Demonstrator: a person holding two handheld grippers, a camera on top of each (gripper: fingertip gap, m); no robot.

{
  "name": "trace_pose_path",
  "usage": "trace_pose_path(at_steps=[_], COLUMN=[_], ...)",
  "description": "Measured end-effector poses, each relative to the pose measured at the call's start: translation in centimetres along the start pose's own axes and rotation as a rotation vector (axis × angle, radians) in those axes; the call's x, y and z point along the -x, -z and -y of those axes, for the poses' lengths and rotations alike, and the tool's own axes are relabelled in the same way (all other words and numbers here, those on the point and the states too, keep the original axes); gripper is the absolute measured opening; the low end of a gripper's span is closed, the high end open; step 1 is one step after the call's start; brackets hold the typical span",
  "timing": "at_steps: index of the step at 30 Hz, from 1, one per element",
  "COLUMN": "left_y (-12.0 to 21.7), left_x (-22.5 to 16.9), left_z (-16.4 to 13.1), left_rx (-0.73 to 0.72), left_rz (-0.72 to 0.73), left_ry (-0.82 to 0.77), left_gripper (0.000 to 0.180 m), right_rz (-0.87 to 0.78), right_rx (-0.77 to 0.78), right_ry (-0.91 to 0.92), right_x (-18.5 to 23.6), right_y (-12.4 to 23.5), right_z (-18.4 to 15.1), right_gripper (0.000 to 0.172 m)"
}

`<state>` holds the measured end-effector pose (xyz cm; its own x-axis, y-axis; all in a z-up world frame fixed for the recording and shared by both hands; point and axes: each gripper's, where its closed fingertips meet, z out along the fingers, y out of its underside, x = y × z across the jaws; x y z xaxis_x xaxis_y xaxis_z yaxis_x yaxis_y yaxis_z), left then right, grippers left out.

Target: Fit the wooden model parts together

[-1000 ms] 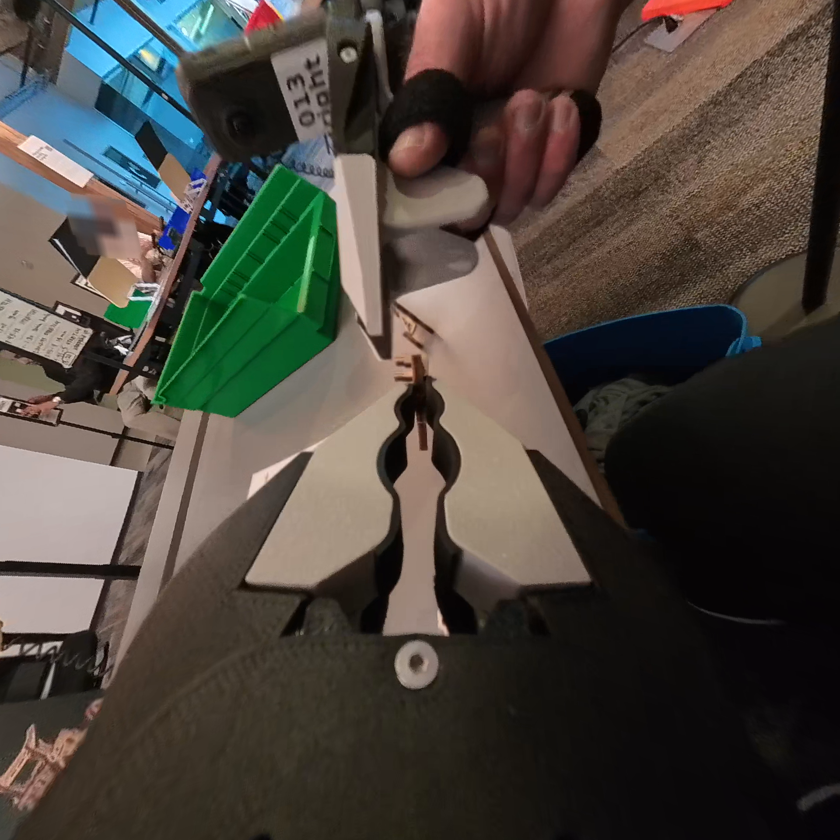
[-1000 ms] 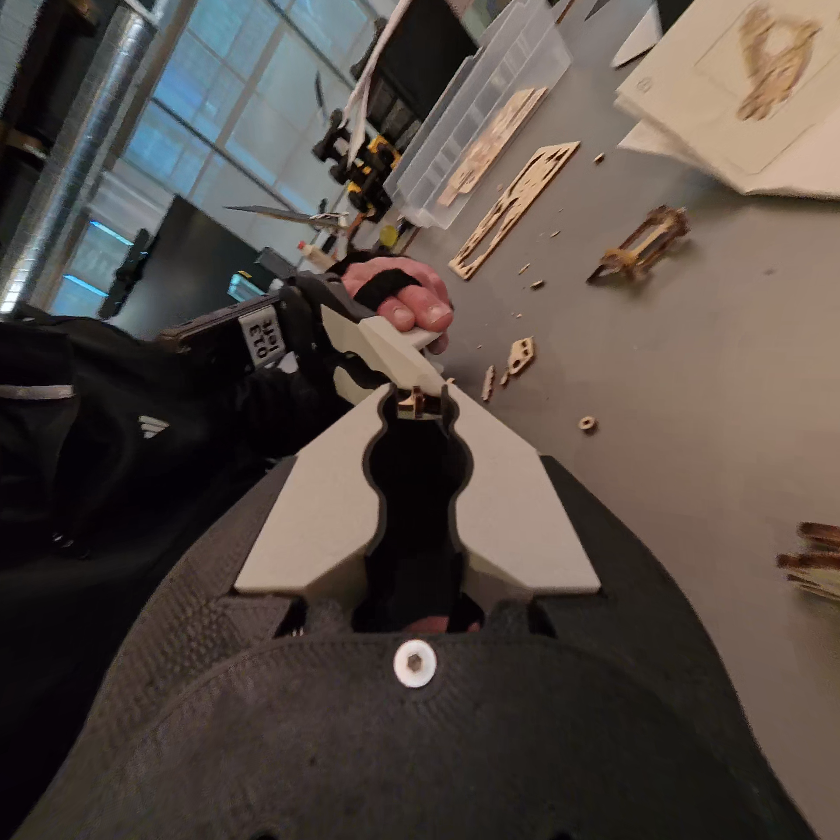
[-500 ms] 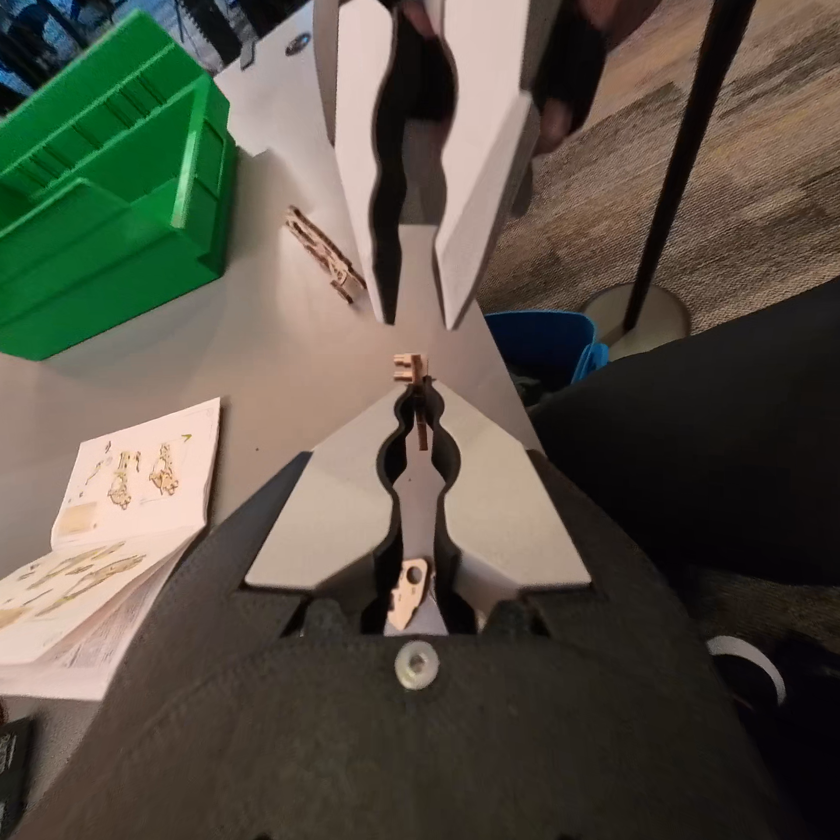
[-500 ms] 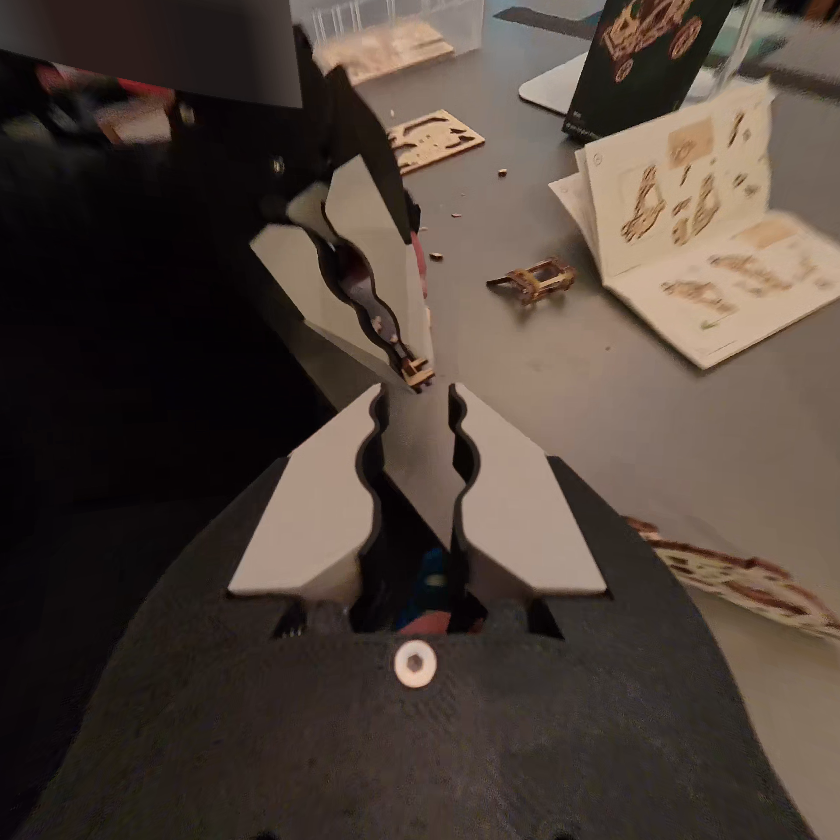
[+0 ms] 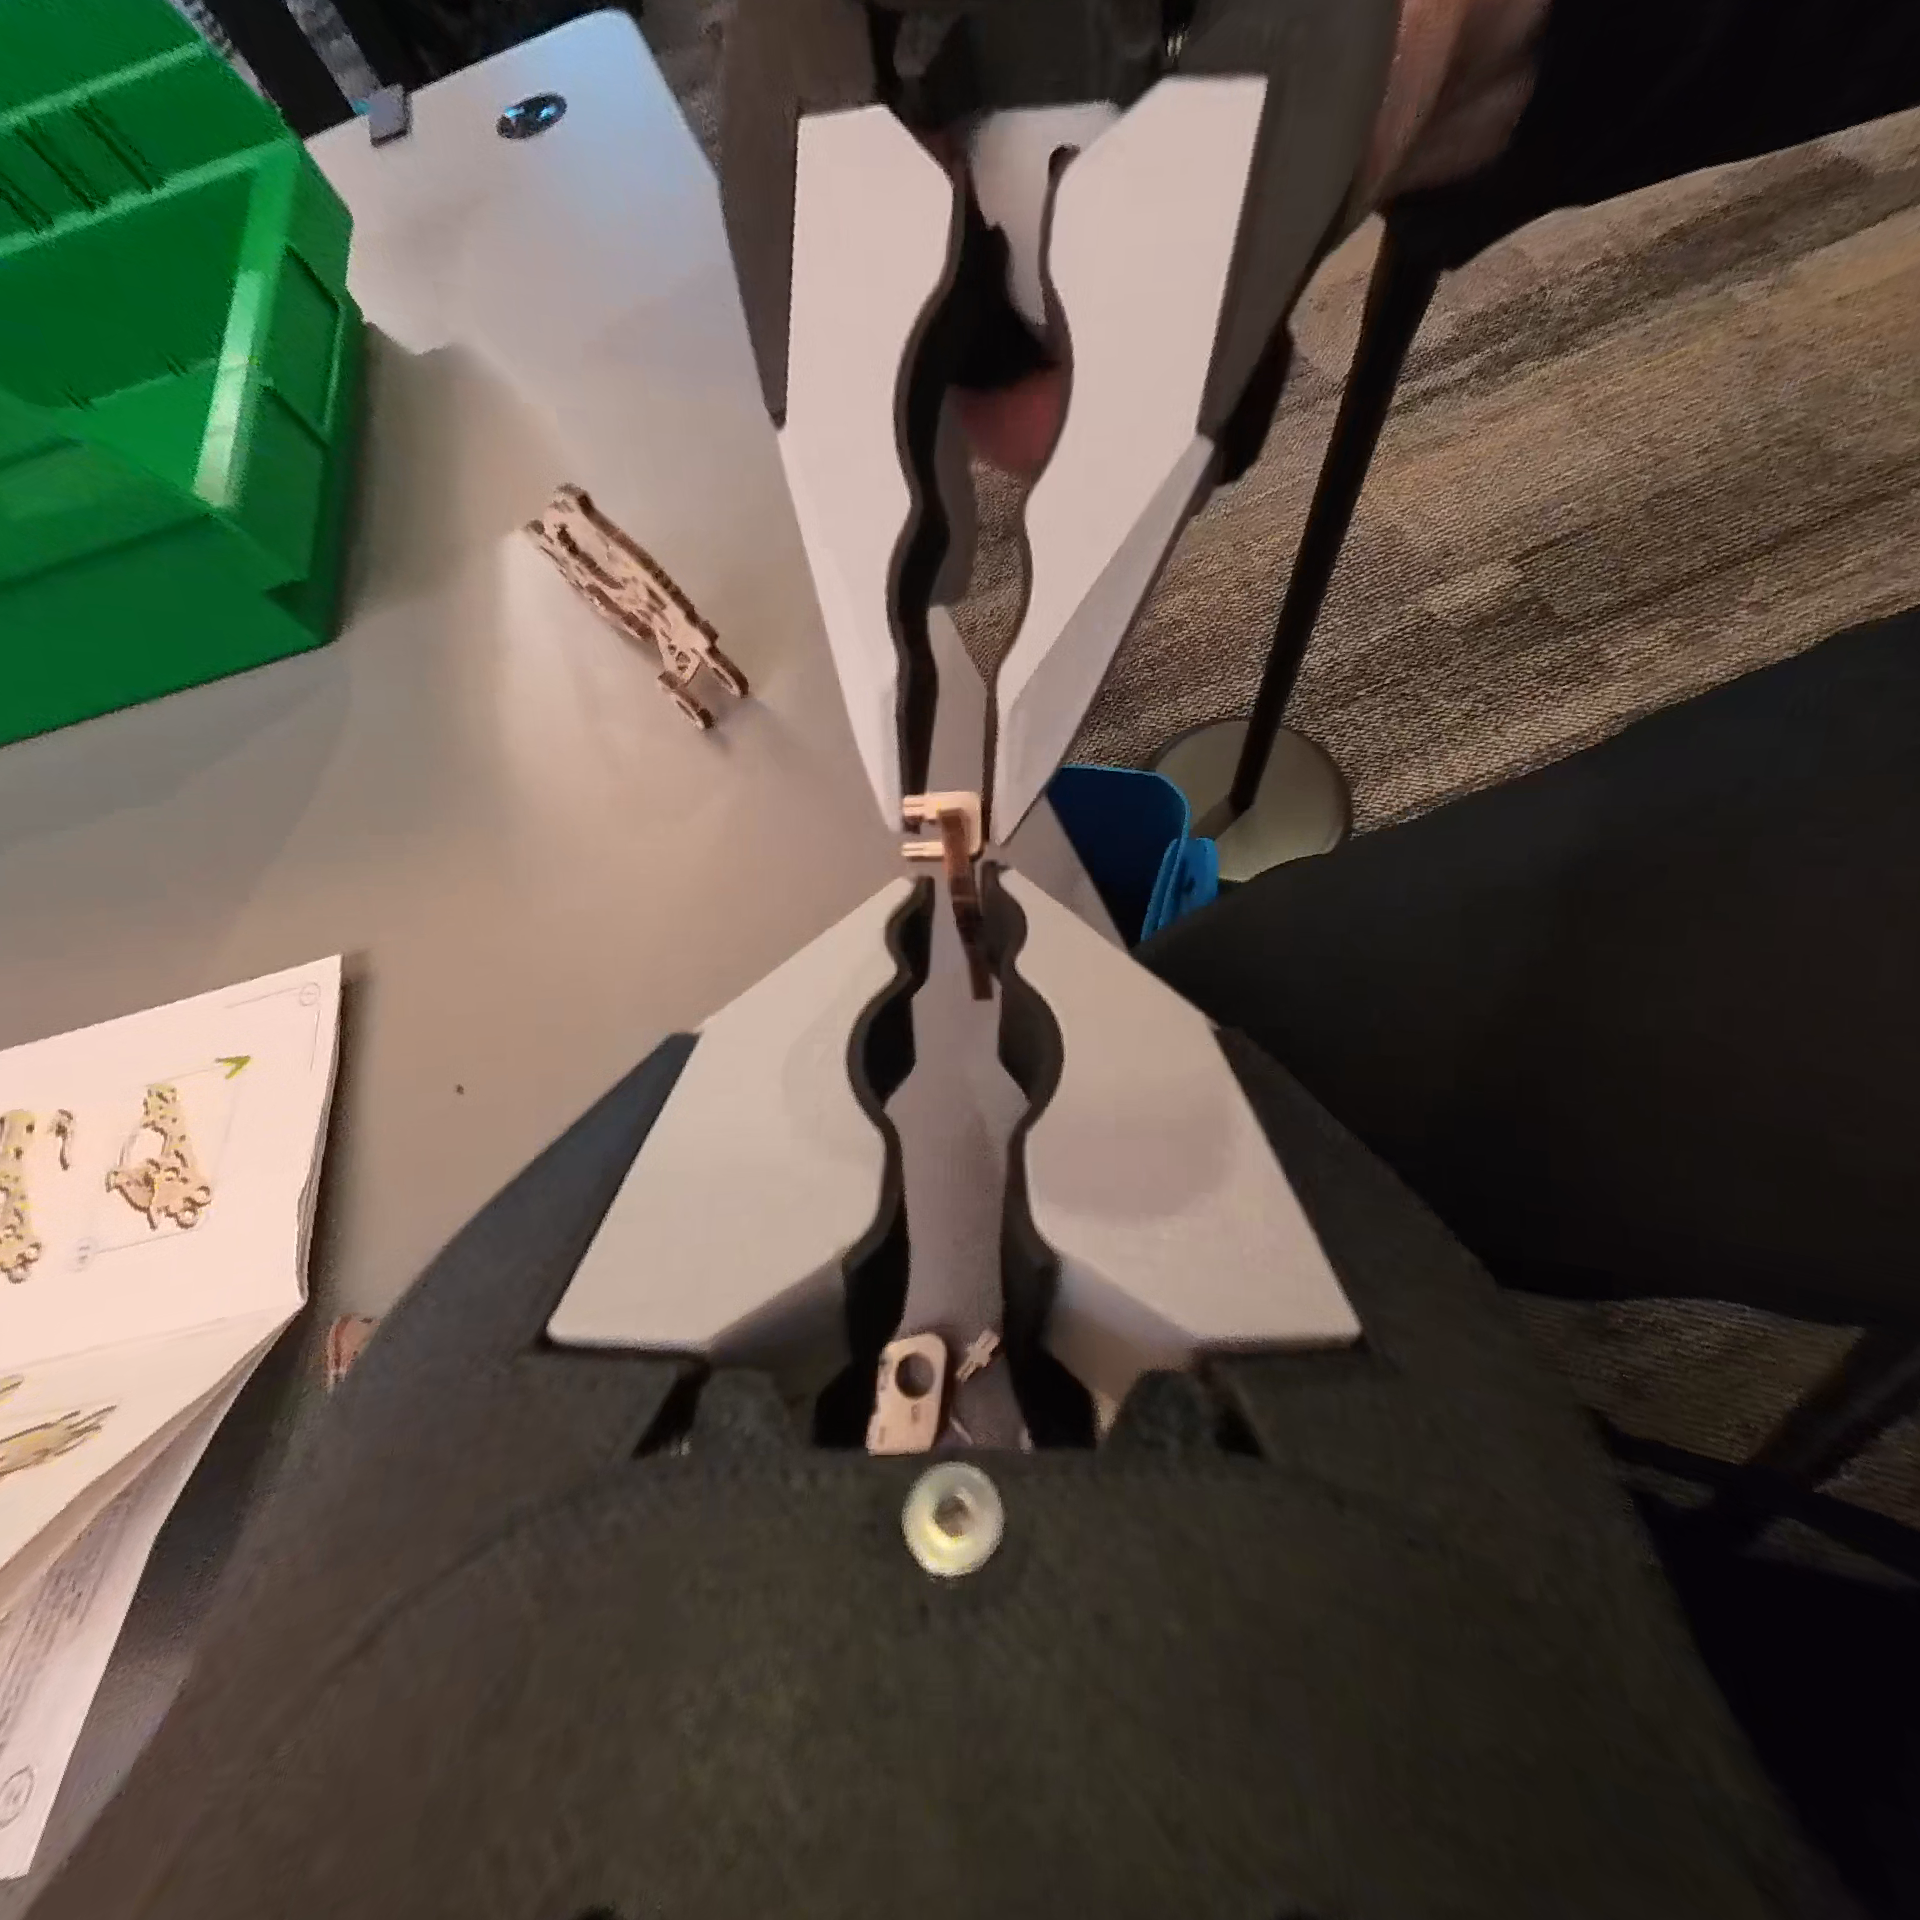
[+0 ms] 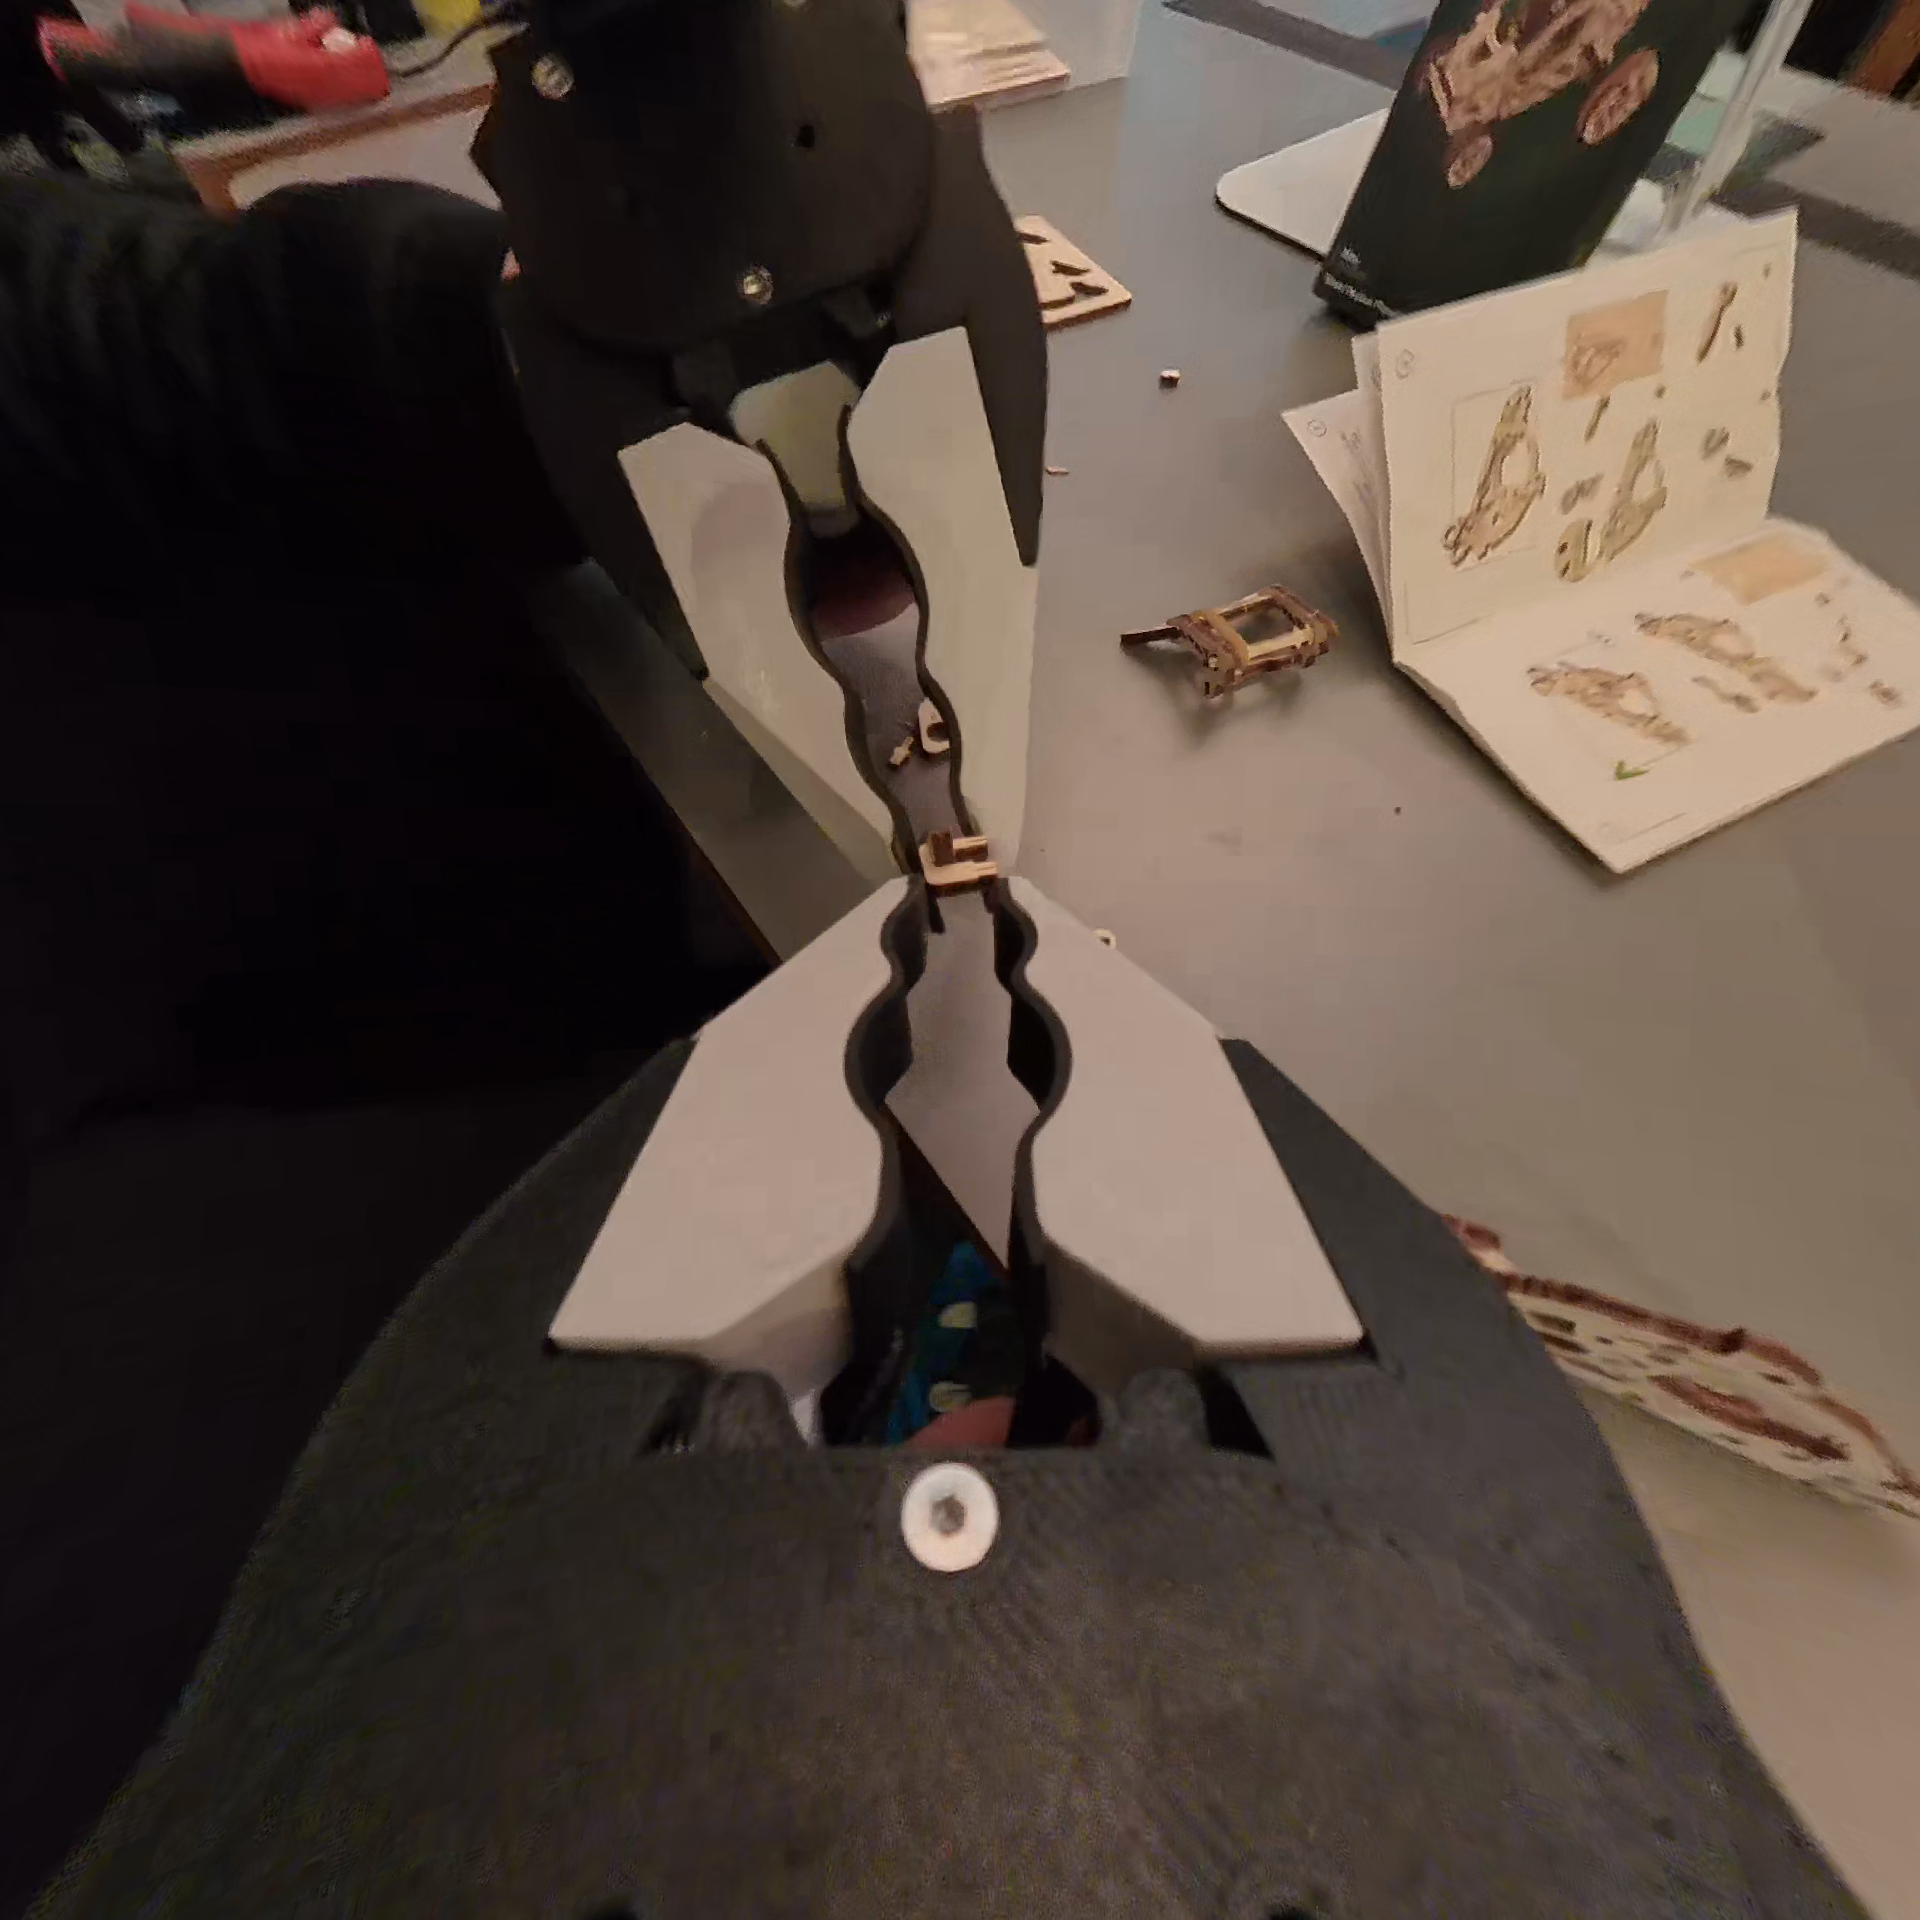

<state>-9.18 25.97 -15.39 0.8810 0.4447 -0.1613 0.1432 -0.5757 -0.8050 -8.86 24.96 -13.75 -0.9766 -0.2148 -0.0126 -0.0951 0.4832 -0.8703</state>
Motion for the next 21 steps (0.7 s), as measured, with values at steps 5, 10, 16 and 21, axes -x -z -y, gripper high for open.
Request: trace_pose_path(at_steps=[5, 10, 16, 21], left_y=[-0.1, 0.1, 0.7, 1.3], left_x=[0.6, 0.7, 0.5, 0.5], left_z=[-0.6, -0.9, -1.0, 0.2], left_rx=[0.009, 0.012, 0.045, -0.02], left_rz=[0.014, -0.037, -0.175, -0.33], left_ry=[0.071, 0.185, 0.361, 0.575], left_gripper=[0.011, 0.004, 0.001, 0.0], right_rz=[0.033, 0.061, -0.121, -0.41], right_rx=[-0.032, -0.081, -0.098, 0.016], right_ry=[-0.163, -0.332, -0.188, 0.333], right_x=[-0.4, -0.9, -1.9, -1.7], right_y=[-0.2, -0.5, -0.4, 0.4], right_z=[-0.2, -0.1, 0.2, 1.5], right_gripper=[0.01, 0.01, 0.019, 0.015])
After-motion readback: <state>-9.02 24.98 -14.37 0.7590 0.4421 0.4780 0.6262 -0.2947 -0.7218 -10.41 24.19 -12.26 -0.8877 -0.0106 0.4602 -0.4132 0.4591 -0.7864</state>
